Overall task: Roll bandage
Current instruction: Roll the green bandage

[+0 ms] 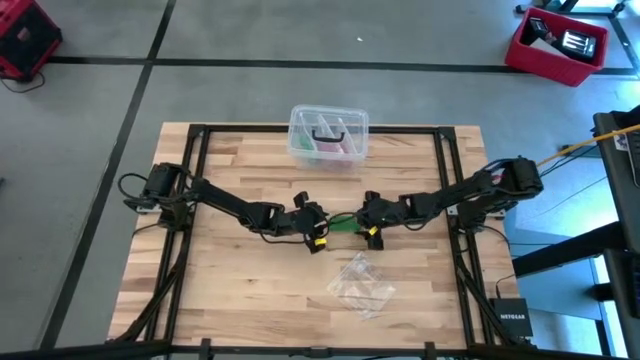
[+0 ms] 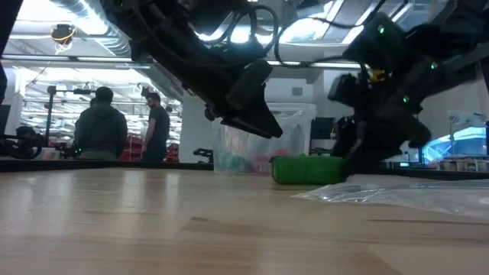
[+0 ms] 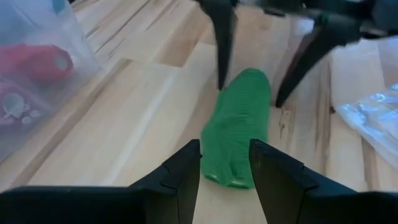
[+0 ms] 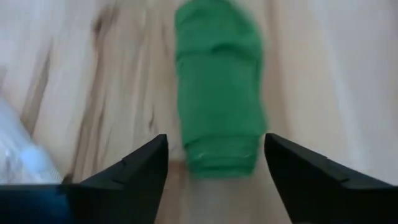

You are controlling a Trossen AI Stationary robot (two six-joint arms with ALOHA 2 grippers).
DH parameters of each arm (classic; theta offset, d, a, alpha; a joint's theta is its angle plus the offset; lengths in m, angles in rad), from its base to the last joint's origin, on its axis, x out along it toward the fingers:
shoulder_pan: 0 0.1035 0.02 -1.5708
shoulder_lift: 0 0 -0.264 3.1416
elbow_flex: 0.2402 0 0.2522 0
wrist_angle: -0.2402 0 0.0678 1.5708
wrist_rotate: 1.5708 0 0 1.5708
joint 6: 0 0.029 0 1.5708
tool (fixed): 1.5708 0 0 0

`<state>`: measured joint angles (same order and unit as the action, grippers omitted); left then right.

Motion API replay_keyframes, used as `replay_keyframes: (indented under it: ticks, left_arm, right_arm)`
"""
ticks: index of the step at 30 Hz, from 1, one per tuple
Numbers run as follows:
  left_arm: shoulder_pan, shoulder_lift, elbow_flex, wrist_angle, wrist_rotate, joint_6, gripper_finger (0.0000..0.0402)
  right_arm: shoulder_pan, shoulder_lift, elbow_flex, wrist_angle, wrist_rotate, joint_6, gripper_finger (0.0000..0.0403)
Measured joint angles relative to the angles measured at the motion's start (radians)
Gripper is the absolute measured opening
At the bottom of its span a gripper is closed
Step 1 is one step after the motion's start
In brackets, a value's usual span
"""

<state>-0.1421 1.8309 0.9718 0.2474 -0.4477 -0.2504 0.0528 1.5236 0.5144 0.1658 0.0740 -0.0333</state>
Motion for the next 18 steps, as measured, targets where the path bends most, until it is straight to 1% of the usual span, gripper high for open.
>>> replay_keyframes:
  ticks: [2, 5, 10, 12, 14, 16, 18]
  left_arm:
    - [0.000, 0.000, 0.000, 0.002, 0.000, -0.009, 0.0131]
    - [0.000, 0.000, 0.000, 0.005, 0.000, -0.009, 0.0131]
    - [0.000, 0.000, 0.000, -0.002, 0.000, -0.012, 0.0131]
    - [0.000, 0.000, 0.000, -0.005, 0.002, -0.015, 0.0131]
    - [-0.001, 0.000, 0.000, -0.006, 0.007, -0.003, 0.0131]
    - [-0.001, -0.009, 0.000, -0.009, 0.022, 0.021, 0.0131]
    - [-0.002, -0.033, 0.000, -0.012, 0.029, 0.037, 0.0131]
  right_arm:
    - [0.000, 0.035, 0.000, 0.002, -0.033, 0.006, 0.0246]
    - [0.011, 0.063, 0.002, 0.024, -0.039, 0.007, 0.0199]
    - [0.054, 0.065, 0.001, 0.055, 0.056, -0.046, 0.0093]
    - [0.060, 0.065, 0.005, 0.052, 0.100, -0.072, 0.0060]
    - [0.074, 0.065, 0.009, 0.037, 0.145, -0.107, 0.0042]
    - [0.098, 0.065, 0.009, 0.026, 0.220, -0.159, 0.0041]
    - [0.137, 0.064, 0.009, 0.020, 0.320, -0.240, 0.0041]
